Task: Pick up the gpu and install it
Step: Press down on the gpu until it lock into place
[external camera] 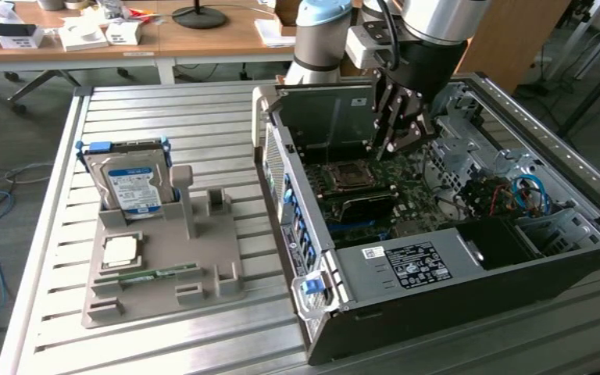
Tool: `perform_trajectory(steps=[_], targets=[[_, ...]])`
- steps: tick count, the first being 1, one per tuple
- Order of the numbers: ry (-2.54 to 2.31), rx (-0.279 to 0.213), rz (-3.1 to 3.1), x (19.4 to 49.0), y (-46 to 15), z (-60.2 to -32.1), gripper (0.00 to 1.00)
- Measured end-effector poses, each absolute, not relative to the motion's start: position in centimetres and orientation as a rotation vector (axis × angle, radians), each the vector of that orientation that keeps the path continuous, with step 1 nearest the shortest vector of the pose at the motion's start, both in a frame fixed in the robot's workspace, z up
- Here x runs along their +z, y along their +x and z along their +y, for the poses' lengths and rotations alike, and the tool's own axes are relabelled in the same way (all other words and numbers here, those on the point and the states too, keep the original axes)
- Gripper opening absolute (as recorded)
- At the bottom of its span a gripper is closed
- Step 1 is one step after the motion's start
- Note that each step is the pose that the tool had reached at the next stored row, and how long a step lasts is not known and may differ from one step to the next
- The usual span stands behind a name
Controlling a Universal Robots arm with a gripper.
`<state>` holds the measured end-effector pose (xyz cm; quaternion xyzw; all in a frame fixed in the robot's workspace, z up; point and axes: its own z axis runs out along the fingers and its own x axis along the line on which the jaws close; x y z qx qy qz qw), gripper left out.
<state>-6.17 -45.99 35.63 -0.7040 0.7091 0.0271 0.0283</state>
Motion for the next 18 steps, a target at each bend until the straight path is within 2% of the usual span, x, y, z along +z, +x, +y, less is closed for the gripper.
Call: perform_trajectory(steps=[4, 6, 7, 9, 18], targets=[[-2.173, 0.084, 2.188, 35.63, -6.17, -45.99, 0.33], [-2.173, 0.084, 2.188, 35.63, -6.17, -45.99, 0.20], [-2.173, 0.084, 2.188, 35.63, -6.17, -45.99, 0.20], [-2.173, 0.084, 2.188, 35.63, -6.17, -45.99, 0.11], [-2.173, 0.084, 2.188, 35.54, -6.17, -45.98, 0.11]])
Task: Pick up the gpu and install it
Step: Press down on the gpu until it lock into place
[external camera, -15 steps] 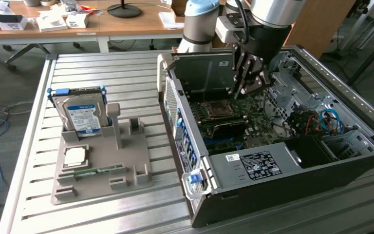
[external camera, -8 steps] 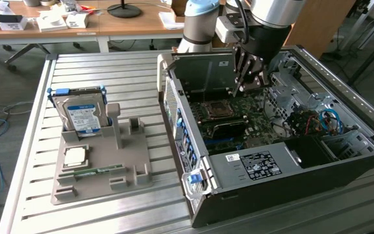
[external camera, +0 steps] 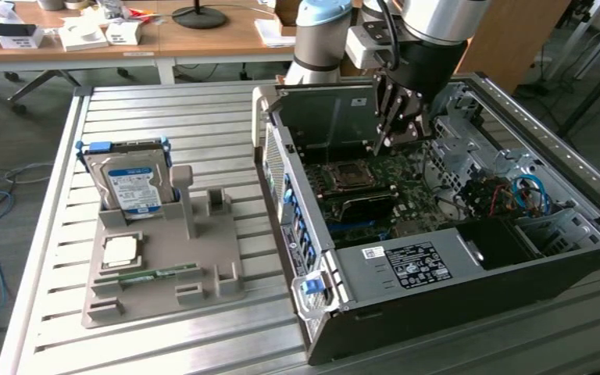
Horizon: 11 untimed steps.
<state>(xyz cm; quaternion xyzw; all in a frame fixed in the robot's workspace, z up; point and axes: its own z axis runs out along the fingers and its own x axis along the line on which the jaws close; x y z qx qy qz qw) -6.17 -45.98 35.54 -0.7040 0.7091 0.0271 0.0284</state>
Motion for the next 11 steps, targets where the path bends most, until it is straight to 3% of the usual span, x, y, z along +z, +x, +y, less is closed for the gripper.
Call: perform_trajectory(steps=[11], targets=[[-2.176, 0.080, 2.191, 34.0, -6.2, -46.0, 0.11]])
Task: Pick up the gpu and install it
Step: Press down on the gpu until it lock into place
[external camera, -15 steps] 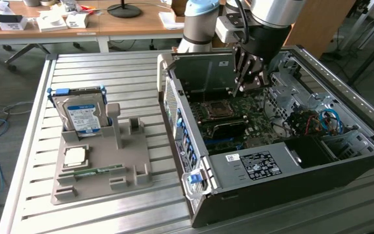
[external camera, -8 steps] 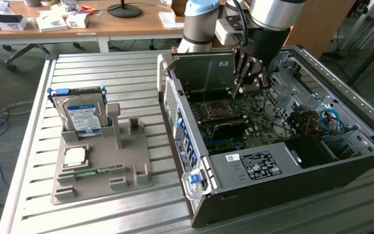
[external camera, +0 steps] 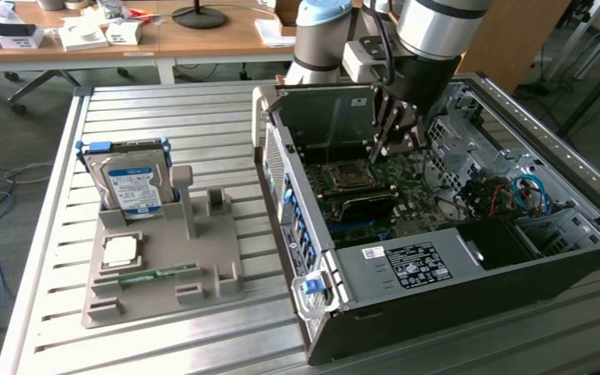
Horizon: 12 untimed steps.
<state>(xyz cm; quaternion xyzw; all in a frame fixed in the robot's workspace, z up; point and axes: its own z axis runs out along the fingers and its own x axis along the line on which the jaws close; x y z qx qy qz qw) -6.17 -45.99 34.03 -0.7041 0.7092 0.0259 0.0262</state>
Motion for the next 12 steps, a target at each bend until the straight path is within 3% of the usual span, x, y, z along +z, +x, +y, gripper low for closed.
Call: perform_trajectory(steps=[12], targets=[[-2.178, 0.079, 2.194, 32.3, -6.2, -46.0, 0.11]])
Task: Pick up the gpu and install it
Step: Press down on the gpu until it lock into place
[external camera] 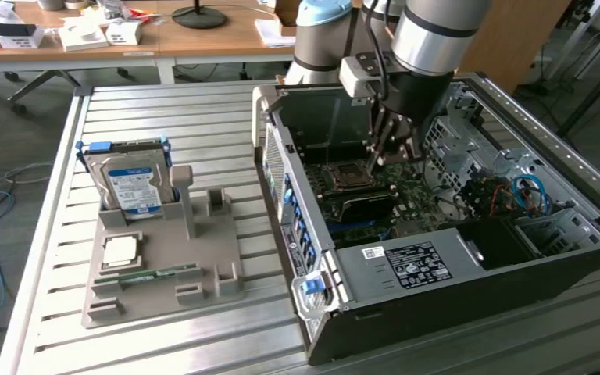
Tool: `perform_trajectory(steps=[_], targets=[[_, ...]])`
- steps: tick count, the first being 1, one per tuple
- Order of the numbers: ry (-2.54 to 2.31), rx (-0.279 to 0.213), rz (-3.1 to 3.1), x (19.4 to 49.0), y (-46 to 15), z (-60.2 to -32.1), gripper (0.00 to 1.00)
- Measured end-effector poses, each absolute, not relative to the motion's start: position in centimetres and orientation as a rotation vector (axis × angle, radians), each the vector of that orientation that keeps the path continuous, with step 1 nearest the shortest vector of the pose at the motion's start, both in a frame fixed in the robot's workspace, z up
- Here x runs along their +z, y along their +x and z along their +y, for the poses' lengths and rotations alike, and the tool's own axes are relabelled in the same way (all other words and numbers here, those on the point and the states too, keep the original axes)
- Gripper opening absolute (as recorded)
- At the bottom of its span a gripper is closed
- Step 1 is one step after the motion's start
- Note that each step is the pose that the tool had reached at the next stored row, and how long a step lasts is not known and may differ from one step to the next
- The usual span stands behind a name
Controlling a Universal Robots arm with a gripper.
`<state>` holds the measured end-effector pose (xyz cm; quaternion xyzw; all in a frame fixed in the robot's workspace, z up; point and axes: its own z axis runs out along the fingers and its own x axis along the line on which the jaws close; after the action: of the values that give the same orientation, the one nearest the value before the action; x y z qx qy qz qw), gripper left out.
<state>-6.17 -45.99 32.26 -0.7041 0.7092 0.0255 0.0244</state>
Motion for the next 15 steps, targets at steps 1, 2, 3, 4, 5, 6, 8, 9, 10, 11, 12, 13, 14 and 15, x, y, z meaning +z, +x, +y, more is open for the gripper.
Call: perform_trajectory(steps=[1, 2, 3, 4, 5, 6, 8, 9, 10, 11, 12, 13, 14, 15], targets=[[-2.178, 0.079, 2.194, 32.1, -6.2, -46.0, 0.11], [-2.178, 0.079, 2.194, 31.9, -6.2, -46.0, 0.11], [-2.179, 0.079, 2.195, 31.7, -6.2, -46.0, 0.11], [-2.179, 0.079, 2.195, 31.6, -6.2, -46.0, 0.11], [-2.179, 0.079, 2.195, 31.4, -6.2, -46.0, 0.11], [-2.179, 0.079, 2.195, 31.3, -6.2, -46.0, 0.11], [-2.179, 0.078, 2.196, 30.9, -6.2, -46.0, 0.11], [-2.180, 0.078, 2.196, 30.8, -6.2, -46.0, 0.11], [-2.180, 0.078, 2.196, 30.6, -6.2, -46.0, 0.11], [-2.180, 0.078, 2.196, 30.5, -6.2, -46.0, 0.11], [-2.180, 0.078, 2.196, 30.4, -6.2, -46.0, 0.11], [-2.181, 0.077, 2.197, 30.3, -6.2, -46.0, 0.11], [-2.181, 0.077, 2.197, 30.1, -6.2, -46.0, 0.11], [-2.181, 0.077, 2.197, 30.0, -6.2, -46.0, 0.11]])
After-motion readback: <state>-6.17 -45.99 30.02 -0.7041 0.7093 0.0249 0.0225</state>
